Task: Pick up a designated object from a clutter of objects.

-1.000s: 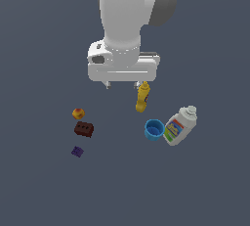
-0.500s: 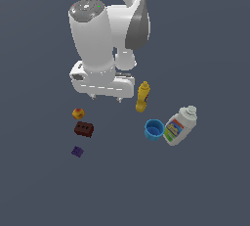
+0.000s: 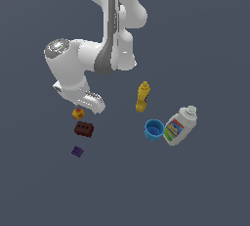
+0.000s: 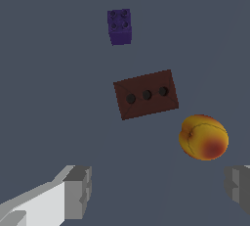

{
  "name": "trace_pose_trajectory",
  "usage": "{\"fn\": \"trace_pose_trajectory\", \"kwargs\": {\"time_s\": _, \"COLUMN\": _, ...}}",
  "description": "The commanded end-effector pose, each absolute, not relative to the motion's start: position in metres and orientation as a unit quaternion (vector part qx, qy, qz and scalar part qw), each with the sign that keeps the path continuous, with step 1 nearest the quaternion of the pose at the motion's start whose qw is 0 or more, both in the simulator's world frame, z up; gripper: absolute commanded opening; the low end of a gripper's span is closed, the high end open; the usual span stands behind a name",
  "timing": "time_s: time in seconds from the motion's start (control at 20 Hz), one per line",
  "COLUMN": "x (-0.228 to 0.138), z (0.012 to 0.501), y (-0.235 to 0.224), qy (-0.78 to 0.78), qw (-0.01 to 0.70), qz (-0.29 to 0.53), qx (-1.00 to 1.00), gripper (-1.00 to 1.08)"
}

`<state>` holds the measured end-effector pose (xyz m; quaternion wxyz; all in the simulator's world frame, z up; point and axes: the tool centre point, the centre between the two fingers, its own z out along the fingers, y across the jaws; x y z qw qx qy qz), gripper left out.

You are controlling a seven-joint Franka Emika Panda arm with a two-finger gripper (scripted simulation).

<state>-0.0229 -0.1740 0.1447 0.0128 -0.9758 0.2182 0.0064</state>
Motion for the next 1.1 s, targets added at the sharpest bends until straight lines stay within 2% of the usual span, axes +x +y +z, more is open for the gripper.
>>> {"fn": "trace_pose_trajectory", "kwargs": {"time_s": 0.0, "x": -0.033, "z": 0.126, "y": -0.196, "qy": 0.247, "qw": 0.01, "qz": 0.004, "qx": -0.969, "gripper": 1.0}}
{"fn": "trace_pose_trajectory", "kwargs": {"time_s": 0.45, "x": -0.059, "z": 0.089, "y": -0.241, "qy": 0.306, "qw": 0.001, "qz": 0.0, "qx": -0.952, "gripper": 1.0}}
{"fn": "trace_pose_trajectory", "kwargs": {"time_s": 1.05, "x": -0.063, "z": 0.071, "y": -0.244, "qy": 0.311, "qw": 0.0, "qz": 0.001, "qx": -0.95, "gripper": 1.0}}
